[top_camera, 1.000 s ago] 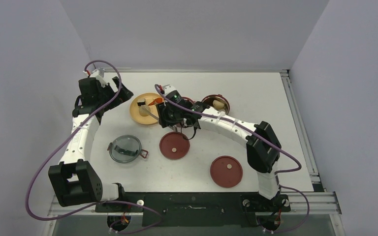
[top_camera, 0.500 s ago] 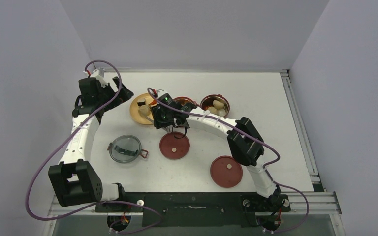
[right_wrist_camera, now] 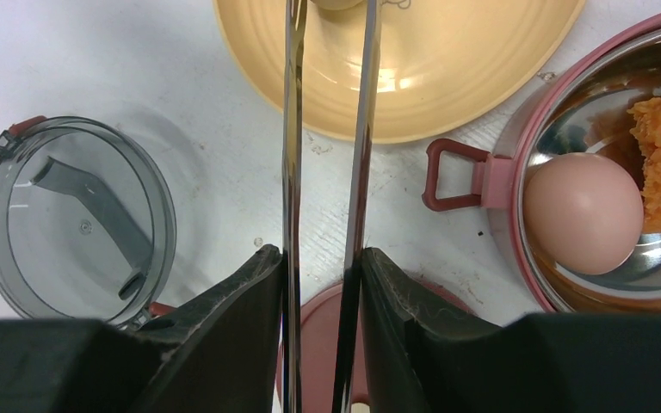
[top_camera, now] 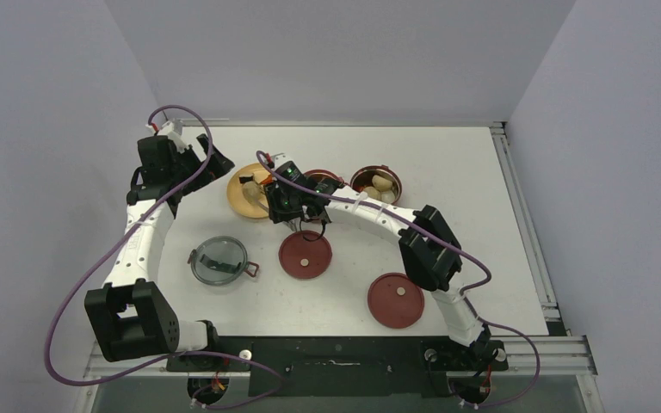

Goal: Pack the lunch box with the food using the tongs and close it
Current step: Place the fake food in the packing box.

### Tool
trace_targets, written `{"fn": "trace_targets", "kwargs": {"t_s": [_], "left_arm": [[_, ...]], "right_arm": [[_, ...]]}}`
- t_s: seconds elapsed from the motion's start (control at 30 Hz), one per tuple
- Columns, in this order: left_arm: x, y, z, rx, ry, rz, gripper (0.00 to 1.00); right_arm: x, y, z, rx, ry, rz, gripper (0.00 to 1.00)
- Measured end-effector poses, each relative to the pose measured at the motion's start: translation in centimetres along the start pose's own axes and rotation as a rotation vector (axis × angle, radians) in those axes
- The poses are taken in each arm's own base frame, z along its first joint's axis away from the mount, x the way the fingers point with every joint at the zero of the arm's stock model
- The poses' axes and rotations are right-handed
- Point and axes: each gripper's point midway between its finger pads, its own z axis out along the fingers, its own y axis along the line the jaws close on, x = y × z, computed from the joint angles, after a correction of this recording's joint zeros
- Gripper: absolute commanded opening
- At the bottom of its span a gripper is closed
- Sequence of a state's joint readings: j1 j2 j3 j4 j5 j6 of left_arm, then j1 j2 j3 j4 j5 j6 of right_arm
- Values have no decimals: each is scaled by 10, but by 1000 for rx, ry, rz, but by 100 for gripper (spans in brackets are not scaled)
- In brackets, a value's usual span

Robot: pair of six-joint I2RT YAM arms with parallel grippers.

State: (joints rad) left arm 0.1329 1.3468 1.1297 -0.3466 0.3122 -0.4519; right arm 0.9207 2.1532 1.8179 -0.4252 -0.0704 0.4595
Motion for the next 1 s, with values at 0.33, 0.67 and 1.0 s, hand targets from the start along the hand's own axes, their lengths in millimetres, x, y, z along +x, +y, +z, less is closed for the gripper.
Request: {"fn": "trace_targets", "kwargs": {"t_s": [0.33,0.67,1.0], "left_arm": [[0,0,0,0,-2,-1,97],[0,0,0,1,-2,-5,97],[0,-1,0,2,-3,-5,97]], "right_arm": [[-40,11,-99,-2,-142,-33,30],[-43,-76,-198,108,-253,83,30],[42,-108,-169,130,-20,129,29]]}}
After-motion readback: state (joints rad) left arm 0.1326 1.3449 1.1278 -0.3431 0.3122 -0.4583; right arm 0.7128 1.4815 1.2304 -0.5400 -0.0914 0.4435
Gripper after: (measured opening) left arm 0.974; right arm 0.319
